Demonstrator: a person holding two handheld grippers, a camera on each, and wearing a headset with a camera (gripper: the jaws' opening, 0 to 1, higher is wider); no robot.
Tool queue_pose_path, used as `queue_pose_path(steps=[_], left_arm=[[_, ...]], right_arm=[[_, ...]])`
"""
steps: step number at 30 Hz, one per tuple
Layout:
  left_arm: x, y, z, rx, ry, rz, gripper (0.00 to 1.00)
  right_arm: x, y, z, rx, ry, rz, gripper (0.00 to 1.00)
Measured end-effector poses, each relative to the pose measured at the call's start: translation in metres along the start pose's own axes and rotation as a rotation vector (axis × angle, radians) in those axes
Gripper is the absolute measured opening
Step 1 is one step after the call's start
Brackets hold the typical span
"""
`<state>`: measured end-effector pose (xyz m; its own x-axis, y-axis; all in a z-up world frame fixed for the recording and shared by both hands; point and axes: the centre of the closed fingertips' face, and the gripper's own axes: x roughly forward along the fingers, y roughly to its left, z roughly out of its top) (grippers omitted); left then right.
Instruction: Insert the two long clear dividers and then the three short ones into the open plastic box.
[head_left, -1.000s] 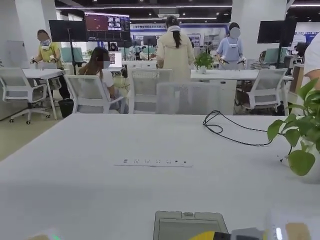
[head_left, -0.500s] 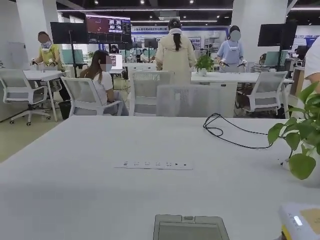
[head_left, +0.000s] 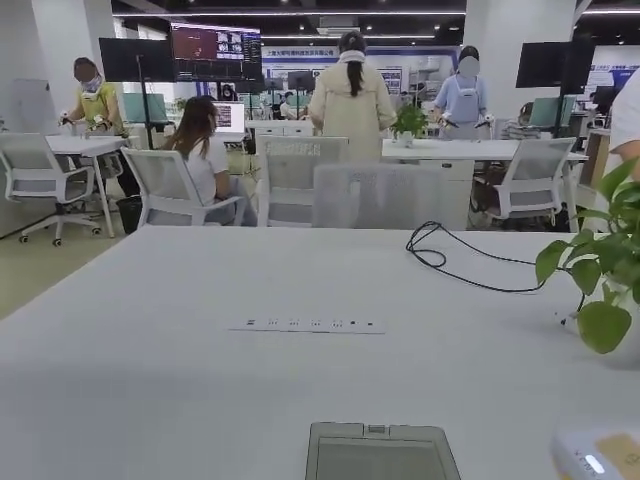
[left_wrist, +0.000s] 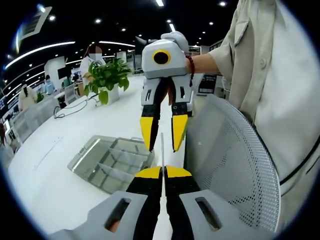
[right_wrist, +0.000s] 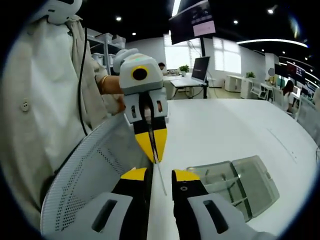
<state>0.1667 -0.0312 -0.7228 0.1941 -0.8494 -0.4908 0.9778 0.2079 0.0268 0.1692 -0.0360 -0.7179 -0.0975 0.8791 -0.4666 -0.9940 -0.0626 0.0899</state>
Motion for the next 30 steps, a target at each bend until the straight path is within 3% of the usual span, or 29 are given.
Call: queue_pose_path(steps=[17,25,30], left_arm=[[-0.003,-0.009,0.008,0.025,-0.049,-0.046,0.0],[-0.001,0.003,0.007,-0.067,-0.086,0.014,0.0],[-0.003,0.008,0.008,-0.088,-0.103,0.047,0.0]], right_arm=[[0.006,0.011,0.004,-0.035,-0.022,0.047,0.05],[0.005,0.004,0.005,-0.08,-0.001,0.011,0.02],[0.006,-0.001,0.007,-0.084,0.003,-0.011,0.02]])
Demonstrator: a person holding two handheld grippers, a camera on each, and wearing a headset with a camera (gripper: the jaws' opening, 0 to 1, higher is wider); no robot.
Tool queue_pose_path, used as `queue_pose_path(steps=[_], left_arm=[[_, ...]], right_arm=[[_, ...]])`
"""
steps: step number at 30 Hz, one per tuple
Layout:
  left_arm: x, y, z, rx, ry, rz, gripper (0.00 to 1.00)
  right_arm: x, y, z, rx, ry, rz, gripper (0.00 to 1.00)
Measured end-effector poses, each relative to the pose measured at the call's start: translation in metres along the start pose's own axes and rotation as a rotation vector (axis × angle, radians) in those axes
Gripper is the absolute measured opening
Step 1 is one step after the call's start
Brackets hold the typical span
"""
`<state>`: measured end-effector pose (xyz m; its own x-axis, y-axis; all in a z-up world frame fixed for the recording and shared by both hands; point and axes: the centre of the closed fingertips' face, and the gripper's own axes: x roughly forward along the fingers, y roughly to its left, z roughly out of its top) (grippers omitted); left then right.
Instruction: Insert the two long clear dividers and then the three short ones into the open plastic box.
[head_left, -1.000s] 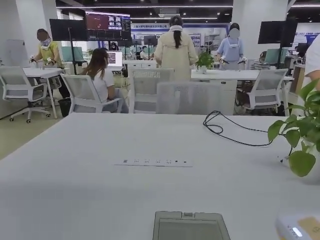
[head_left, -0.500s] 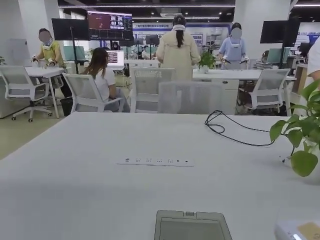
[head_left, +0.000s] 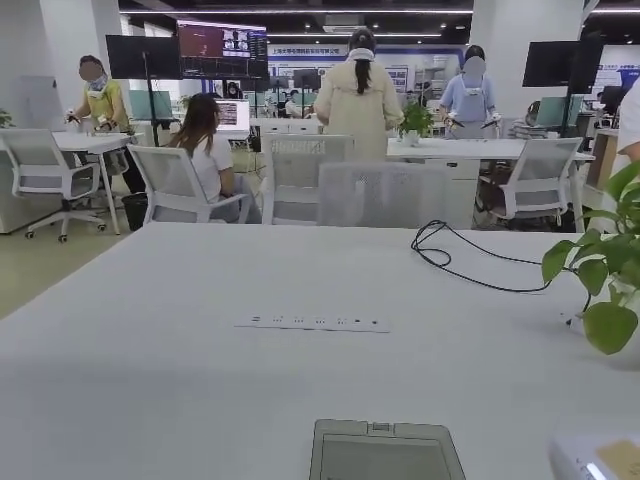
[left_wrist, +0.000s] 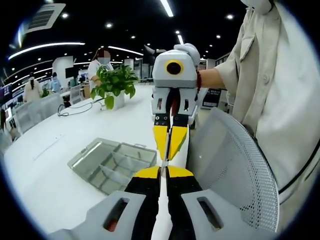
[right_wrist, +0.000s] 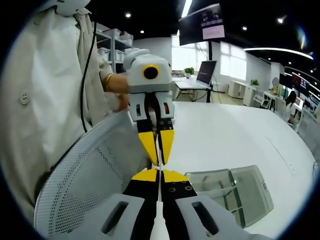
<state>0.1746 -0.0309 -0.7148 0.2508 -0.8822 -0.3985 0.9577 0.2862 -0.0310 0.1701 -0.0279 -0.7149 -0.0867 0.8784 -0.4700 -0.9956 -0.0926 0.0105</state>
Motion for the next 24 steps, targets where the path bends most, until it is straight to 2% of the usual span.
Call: queue_pose_path(steps=[2,6,8,10,14,15,19,24], left_arm=[[0.0,0.005,-0.001,-0.011,-0.008,0.027,0.01],[-0.001,0.007,-0.003,-0.026,-0.024,0.049,0.08],[-0.002,0.011,-0.005,-0.042,-0.02,0.067,0.11],[-0.003,0.015,-0.006,-0.031,-0.017,0.094,0.13],[-0.005,0.021,-0.004,-0.072,-0.056,0.134,0.23],[-0.005,0.023,-0.005,-0.081,-0.056,0.142,0.25],[-0.006,0.027,-0.01,-0.105,-0.044,0.173,0.27],[-0.007,0.032,-0.01,-0.145,-0.08,0.213,0.35]], right_arm=[[0.0,-0.004,0.0,0.011,0.005,-0.015,0.02],[-0.001,-0.011,0.0,0.021,0.017,-0.036,0.02],[-0.002,-0.013,0.0,0.031,0.022,-0.043,0.02],[-0.003,-0.016,0.0,0.036,0.021,-0.05,0.02],[-0.004,-0.027,0.002,0.059,0.018,-0.091,0.02],[-0.005,-0.033,0.003,0.055,0.013,-0.12,0.02],[-0.005,-0.043,0.005,0.078,0.019,-0.153,0.02],[-0.004,-0.053,0.003,0.088,0.038,-0.175,0.02]])
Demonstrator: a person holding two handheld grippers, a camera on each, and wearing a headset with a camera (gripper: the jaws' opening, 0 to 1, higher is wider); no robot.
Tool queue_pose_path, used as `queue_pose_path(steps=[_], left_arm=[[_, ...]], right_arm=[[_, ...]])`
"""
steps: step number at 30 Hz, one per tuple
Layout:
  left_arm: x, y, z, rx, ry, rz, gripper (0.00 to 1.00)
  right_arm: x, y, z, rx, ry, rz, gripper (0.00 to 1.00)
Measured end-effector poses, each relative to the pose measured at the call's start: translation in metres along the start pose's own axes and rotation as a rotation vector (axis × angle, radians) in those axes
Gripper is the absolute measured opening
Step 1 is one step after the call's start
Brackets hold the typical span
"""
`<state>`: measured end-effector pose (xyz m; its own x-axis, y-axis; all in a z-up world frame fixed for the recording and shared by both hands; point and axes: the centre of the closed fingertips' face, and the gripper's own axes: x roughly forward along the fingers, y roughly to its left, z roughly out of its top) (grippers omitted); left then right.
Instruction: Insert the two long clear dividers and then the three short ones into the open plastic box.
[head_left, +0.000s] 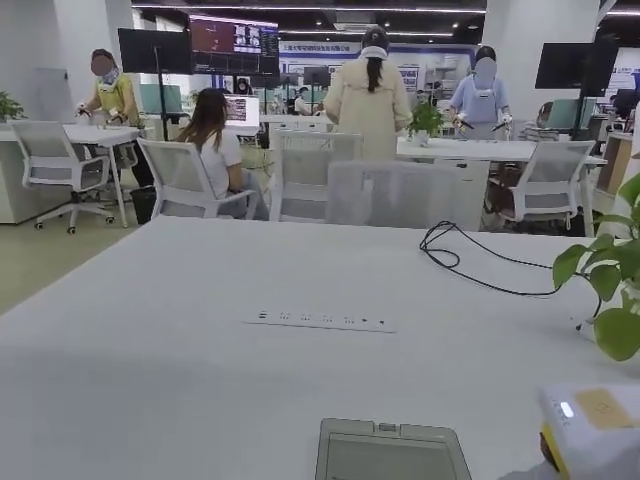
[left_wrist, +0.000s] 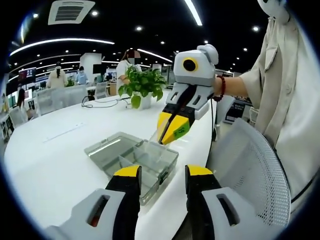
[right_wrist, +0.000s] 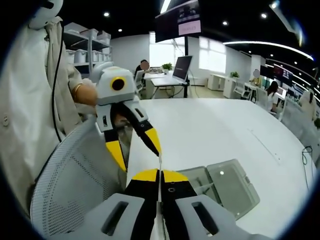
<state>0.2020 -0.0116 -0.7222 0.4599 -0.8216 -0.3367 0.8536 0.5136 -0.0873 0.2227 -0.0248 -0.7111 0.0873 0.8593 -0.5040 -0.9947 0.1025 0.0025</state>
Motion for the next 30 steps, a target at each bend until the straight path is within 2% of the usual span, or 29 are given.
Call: queue_pose_path(steps=[5,11,15,20,25,30], left_arm=[[0.0,0.007,-0.001,-0.019,-0.01,0.048,0.44],[0.001,0.015,-0.004,-0.041,-0.022,0.095,0.53],[0.003,0.016,-0.003,-0.049,-0.03,0.104,0.57],[0.006,0.019,-0.007,-0.055,-0.017,0.121,0.62],[0.006,0.024,-0.007,-0.08,-0.026,0.149,0.72],[0.005,0.027,-0.008,-0.087,-0.027,0.159,0.74]], right_arm=[[0.004,-0.009,-0.004,0.007,0.018,-0.025,0.02],[0.009,-0.025,-0.009,0.027,0.054,-0.08,0.02],[0.012,-0.033,-0.014,0.049,0.078,-0.096,0.02],[0.017,-0.041,-0.021,0.081,0.112,-0.114,0.02],[0.022,-0.049,-0.03,0.101,0.143,-0.131,0.02],[0.025,-0.055,-0.036,0.125,0.165,-0.141,0.02]])
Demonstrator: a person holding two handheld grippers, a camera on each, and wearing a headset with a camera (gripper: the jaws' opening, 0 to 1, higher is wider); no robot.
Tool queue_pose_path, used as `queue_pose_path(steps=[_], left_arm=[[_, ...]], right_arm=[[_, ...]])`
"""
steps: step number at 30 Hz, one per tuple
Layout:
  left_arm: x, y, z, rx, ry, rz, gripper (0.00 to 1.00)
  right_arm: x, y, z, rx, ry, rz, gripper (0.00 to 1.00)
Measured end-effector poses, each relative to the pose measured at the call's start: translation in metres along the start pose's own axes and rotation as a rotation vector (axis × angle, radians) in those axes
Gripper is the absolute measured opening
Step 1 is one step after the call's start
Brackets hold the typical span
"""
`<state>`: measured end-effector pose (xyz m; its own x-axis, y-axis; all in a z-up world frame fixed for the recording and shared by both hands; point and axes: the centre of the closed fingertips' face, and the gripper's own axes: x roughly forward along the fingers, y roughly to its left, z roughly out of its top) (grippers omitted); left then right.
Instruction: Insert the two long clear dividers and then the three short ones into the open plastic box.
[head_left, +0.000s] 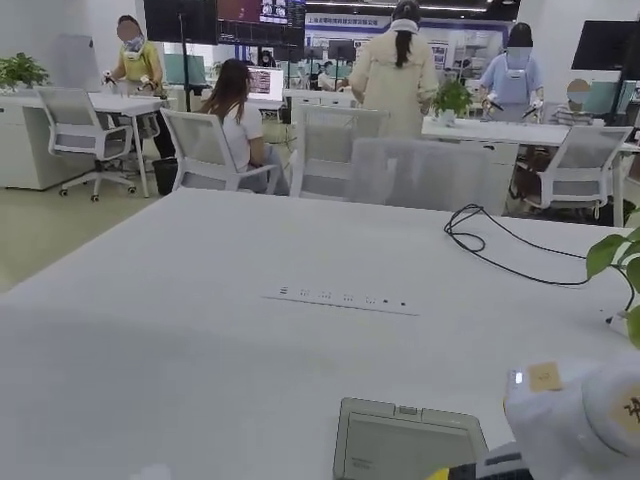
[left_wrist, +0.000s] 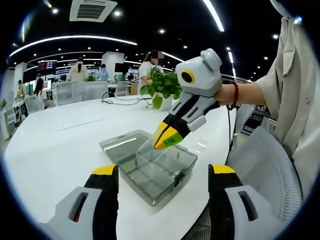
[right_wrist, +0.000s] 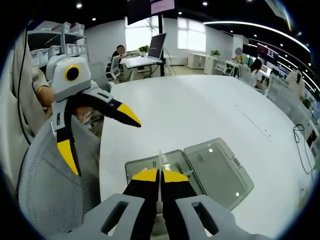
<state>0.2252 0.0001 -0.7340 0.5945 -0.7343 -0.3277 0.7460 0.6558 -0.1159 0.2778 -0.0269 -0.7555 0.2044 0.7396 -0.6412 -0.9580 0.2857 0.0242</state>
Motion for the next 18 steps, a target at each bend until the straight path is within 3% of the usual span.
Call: queue_pose_path(steps=[6,12,16,18], left_arm=[[-0.0005,0.002,-0.0009,-0.001,0.002,0.01,0.75],[0.0007,0.0023,-0.003,-0.007,0.009,0.009,0.75],[0.0014,0.0025,-0.0028,-0.015,0.007,0.009,0.74],[0.0018,0.0025,-0.0034,-0.015,0.01,0.008,0.74]], right_arm=[[0.0061,-0.0033,-0.0079,0.017,0.034,0.003,0.02],[0.0037,-0.0036,-0.0085,0.031,0.039,0.017,0.02],[0.0022,-0.0012,-0.0025,0.044,0.015,0.029,0.02],[0.0039,-0.0024,-0.0057,0.025,0.035,0.025,0.02]])
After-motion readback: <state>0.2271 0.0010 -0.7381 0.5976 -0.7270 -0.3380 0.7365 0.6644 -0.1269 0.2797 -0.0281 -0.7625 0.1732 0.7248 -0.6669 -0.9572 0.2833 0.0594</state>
